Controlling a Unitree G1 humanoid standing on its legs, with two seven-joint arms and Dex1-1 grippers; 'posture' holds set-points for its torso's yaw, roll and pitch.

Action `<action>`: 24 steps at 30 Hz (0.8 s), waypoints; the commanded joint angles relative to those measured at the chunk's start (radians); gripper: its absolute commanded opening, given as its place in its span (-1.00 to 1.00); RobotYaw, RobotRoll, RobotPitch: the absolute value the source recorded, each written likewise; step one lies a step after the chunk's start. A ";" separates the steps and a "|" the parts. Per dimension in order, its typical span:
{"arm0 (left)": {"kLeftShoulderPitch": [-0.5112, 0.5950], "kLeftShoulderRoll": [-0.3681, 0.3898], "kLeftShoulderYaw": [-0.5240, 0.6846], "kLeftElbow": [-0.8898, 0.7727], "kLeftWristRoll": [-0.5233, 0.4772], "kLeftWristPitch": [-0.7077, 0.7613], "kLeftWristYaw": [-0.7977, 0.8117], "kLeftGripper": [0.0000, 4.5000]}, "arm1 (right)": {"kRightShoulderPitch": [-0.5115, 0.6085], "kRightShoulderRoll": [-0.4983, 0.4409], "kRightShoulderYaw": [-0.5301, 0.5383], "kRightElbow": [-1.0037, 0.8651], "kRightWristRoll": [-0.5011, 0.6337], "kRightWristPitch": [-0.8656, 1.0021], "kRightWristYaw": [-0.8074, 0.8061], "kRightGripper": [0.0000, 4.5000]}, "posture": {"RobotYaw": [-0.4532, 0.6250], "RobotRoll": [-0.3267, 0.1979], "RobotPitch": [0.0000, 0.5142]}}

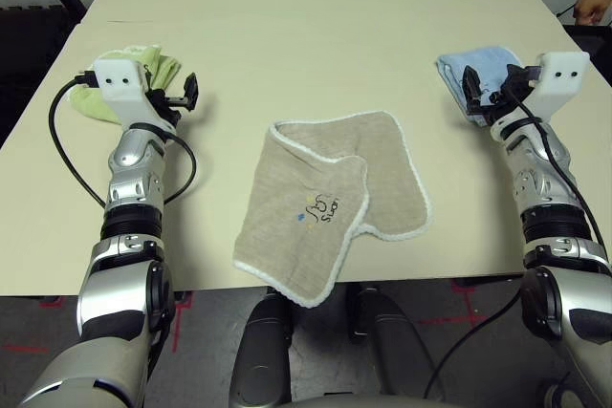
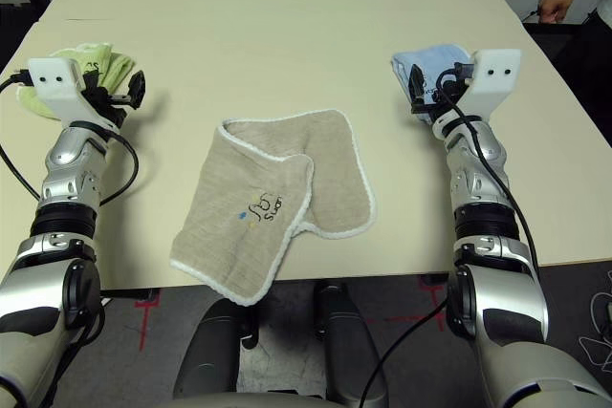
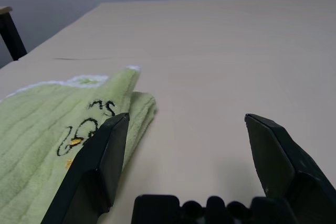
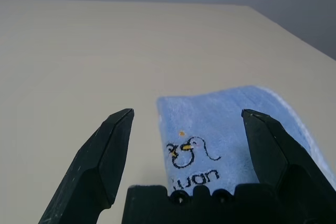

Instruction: Fold the towel and set it aside.

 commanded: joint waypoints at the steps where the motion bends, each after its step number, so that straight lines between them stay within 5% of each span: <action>1: 0.018 0.006 0.006 0.011 0.012 -0.020 0.020 0.98 | 0.015 0.004 -0.005 0.004 0.001 -0.014 -0.004 1.00 | -0.13 0.25 0.01; 14: -0.015 0.055 0.006 0.041 -0.007 -0.057 -0.118 0.98 | 0.028 0.046 0.005 -0.052 0.002 0.001 -0.015 1.00 | -0.06 0.25 -0.04; 24: -0.169 0.170 0.032 0.295 -0.012 -0.088 -0.213 0.98 | 0.000 0.072 0.041 -0.116 0.005 0.058 0.014 1.00 | 0.01 0.25 0.03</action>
